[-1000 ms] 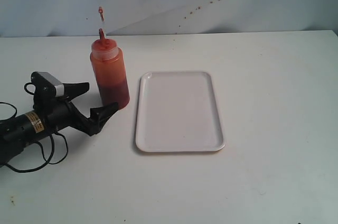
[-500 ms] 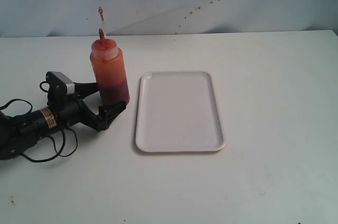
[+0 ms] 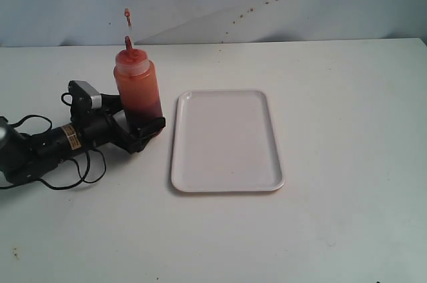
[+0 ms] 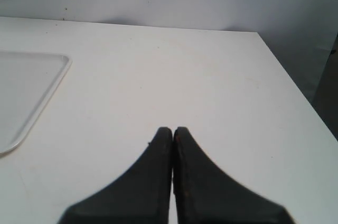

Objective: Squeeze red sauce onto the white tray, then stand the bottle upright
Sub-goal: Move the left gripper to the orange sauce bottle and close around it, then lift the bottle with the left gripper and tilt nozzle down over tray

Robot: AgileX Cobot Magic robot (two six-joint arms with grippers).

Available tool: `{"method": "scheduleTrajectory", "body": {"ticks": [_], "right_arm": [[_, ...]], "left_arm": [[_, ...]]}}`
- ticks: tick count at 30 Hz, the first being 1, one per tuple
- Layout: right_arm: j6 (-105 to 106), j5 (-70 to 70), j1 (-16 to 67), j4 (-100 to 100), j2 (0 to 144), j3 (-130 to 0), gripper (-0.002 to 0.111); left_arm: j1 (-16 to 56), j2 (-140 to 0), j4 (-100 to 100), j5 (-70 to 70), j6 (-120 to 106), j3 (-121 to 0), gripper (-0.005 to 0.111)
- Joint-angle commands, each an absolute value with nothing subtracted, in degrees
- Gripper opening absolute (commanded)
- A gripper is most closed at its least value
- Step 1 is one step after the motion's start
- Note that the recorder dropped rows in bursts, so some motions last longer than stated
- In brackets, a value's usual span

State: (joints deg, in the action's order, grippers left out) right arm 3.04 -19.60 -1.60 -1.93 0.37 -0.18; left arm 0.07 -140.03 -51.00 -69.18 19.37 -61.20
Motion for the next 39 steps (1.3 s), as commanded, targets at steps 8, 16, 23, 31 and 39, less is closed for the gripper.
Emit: {"method": "scheduleTrajectory", "body": {"ticks": [8, 16, 23, 31, 39], "right_arm": [[3.0, -19.07, -1.88, -2.14, 0.0, 0.0, 0.0], [3.0, -19.07, -1.88, -2.14, 0.0, 0.0, 0.0], [3.0, -19.07, -1.88, -2.14, 0.0, 0.0, 0.0], [3.0, -19.07, -1.88, -2.14, 0.0, 0.0, 0.0], [3.0, -19.07, -1.88, -2.14, 0.0, 0.0, 0.0]], "left_arm": [[3.48, -140.31, -51.97, -69.96, 20.75, -63.64, 0.104], [4.52, -140.31, -49.75, -68.63, 20.59, -63.64, 0.104], [4.52, -140.31, -47.6, -67.22, 20.59, -63.64, 0.104], [4.52, -140.31, -45.49, -64.16, 20.59, -63.64, 0.065], [4.52, -140.31, -45.93, -64.17, 20.21, -63.64, 0.001]]}}
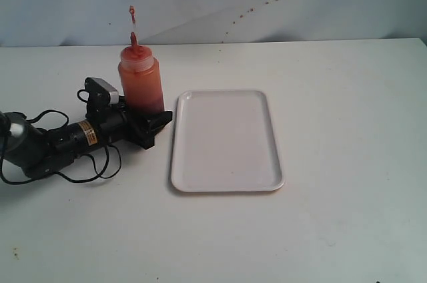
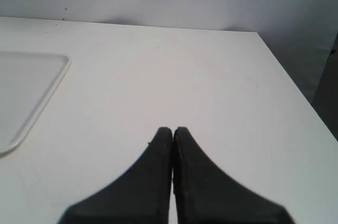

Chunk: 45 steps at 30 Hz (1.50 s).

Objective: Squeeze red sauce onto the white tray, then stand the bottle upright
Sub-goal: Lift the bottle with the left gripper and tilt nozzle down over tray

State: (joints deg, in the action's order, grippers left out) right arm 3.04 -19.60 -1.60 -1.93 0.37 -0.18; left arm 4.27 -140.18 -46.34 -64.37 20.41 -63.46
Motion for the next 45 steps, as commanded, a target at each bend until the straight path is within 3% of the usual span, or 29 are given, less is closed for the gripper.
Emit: {"method": "scheduleTrajectory", "body": {"ticks": [1, 29, 45], "right_arm": [[3.0, -19.07, -1.88, -2.14, 0.0, 0.0, 0.0], [3.0, -19.07, -1.88, -2.14, 0.0, 0.0, 0.0], [3.0, -19.07, -1.88, -2.14, 0.0, 0.0, 0.0]], "left_arm": [[4.52, -140.31, -45.93, -64.17, 20.21, -63.64, 0.001], [4.52, -132.17, -65.12, -64.6, 15.9, -63.14, 0.0], [4.52, -120.01, -66.53, -68.68, 8.8, -54.1, 0.0]]}}
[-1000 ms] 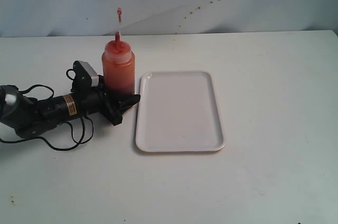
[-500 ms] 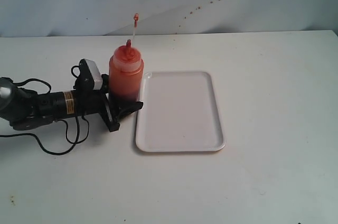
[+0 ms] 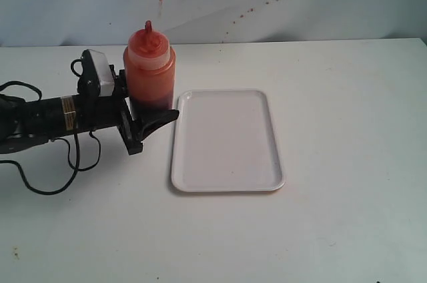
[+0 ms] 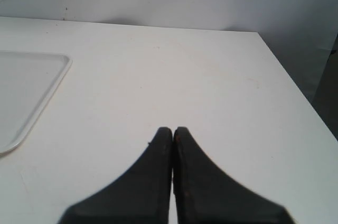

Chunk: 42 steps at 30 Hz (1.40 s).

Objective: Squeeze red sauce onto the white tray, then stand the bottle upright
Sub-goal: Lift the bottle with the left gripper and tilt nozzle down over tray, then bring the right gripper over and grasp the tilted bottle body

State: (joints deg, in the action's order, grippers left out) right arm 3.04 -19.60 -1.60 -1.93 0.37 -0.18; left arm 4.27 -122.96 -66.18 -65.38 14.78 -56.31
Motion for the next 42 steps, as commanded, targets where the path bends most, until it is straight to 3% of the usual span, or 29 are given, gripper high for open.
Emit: {"method": "scheduleTrajectory", "body": {"ticks": [1, 11, 19, 24, 29, 33, 36, 42], "right_arm": [[3.0, -19.07, -1.88, -2.14, 0.0, 0.0, 0.0], [3.15, -15.98, -1.88, -1.86, 0.0, 0.0, 0.0], [0.0, 5.02, -1.88, 18.31, 0.0, 0.0, 0.0], [-2.08, 10.95, -1.88, 31.94, 0.0, 0.0, 0.0], [-6.97, 11.47, -0.69, 28.03, 0.0, 0.0, 0.0], [-13.62, 7.85, 3.96, 10.34, 1.09, -6.55, 0.0], [-16.13, 7.95, 9.4, 1.9, 9.61, -11.13, 0.0], [-17.07, 13.4, 26.72, -18.4, 50.12, -25.33, 0.0]], "left_arm": [[4.52, -119.71, -66.66, -68.68, 6.92, -53.42, 0.0], [5.46, -117.32, -68.47, -65.73, 0.46, -51.38, 0.0], [14.05, -112.07, -64.61, -44.61, -10.1, -51.38, 0.0], [19.04, -110.63, -52.01, -41.75, -23.28, -51.38, 0.0], [19.62, -110.63, -38.0, -39.97, -40.57, -51.38, 0.0], [19.62, -110.63, -30.43, -38.67, -53.19, -51.25, 0.0], [19.62, -110.63, -24.12, -38.92, -63.77, -50.01, 0.0], [19.62, -110.63, -11.97, -56.78, -73.96, -45.36, 0.0]]}}
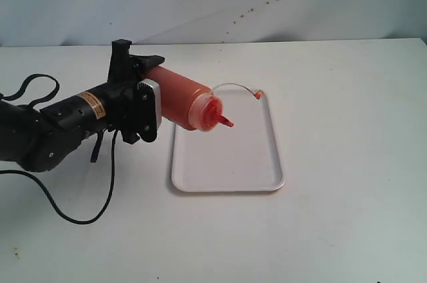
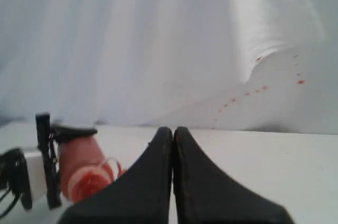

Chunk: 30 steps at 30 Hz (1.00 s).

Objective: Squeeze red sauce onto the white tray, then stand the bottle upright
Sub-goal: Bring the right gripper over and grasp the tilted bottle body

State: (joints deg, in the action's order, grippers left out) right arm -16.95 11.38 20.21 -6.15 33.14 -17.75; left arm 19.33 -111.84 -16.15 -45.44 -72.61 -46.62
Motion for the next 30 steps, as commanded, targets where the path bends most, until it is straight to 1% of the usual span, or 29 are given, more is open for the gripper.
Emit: {"method": "scheduleTrajectory", "body": {"ticks": [1, 2, 3, 4, 5, 6, 8, 13, 14, 15, 20, 25, 30], "right_arm": [[-17.07, 12.29, 27.82, -21.23, 54.27, -27.91, 0.0], [-17.07, 9.53, 29.2, -25.13, 62.06, -33.33, 0.0], [-17.07, 8.07, 29.5, -25.83, 65.65, -36.09, 0.0], [-16.94, 6.3, 29.79, -26.36, 71.69, -40.89, 0.002], [-16.5, 5.18, 29.79, -26.89, 74.74, -43.5, 0.006], [-16.39, 3.35, 29.79, -28.2, 79.54, -47.83, 0.019], [-16.39, 1.1, 29.92, -29.28, 83.36, -52.06, 0.035], [-16.37, -4.83, 30.14, -31.49, 90.17, -59.68, 0.093], [-16.37, -5.65, 30.14, -31.49, 90.98, -60.79, 0.101], [-16.14, -6.38, 30.56, -31.49, 91.86, -61.93, 0.105], [-11.63, -6.74, 33.77, -31.49, 94.5, -64.66, 0.105], [-5.8, -6.61, 37.44, -31.49, 96.51, -64.76, 0.105], [-5.44, -7.75, 39.6, -31.38, 98.24, -64.76, 0.105]], "left_arm": [[19.62, -110.63, -11.41, -57.03, -73.96, -45.11, 0.0], [19.62, -110.63, -11.3, -57.16, -75.64, -44.99, 0.0], [19.62, -110.63, -11.3, -57.16, -76.66, -44.86, 0.0], [19.62, -110.63, -11.12, -57.16, -77.41, -44.86, 0.0], [19.62, -110.63, -10.74, -57.16, -77.94, -44.86, 0.0], [19.62, -110.63, -10.43, -57.16, -78.71, -44.86, 0.0], [19.62, -110.63, -9.57, -56.94, -78.7, -44.86, 0.0], [19.62, -110.63, -6.55, -56.78, -81.62, -44.86, 0.0], [19.62, -110.63, -6.1, -56.65, -81.62, -44.86, 0.0], [19.62, -110.63, -6.16, -56.53, -81.62, -44.86, 0.0], [19.62, -110.63, -6.75, -55.87, -83.71, -44.86, 0.0], [19.62, -110.63, -6.06, -55.87, -88.64, -44.34, 0.0], [19.62, -110.63, -4.84, -56.58, -91.51, -43.69, 0.0]]}}
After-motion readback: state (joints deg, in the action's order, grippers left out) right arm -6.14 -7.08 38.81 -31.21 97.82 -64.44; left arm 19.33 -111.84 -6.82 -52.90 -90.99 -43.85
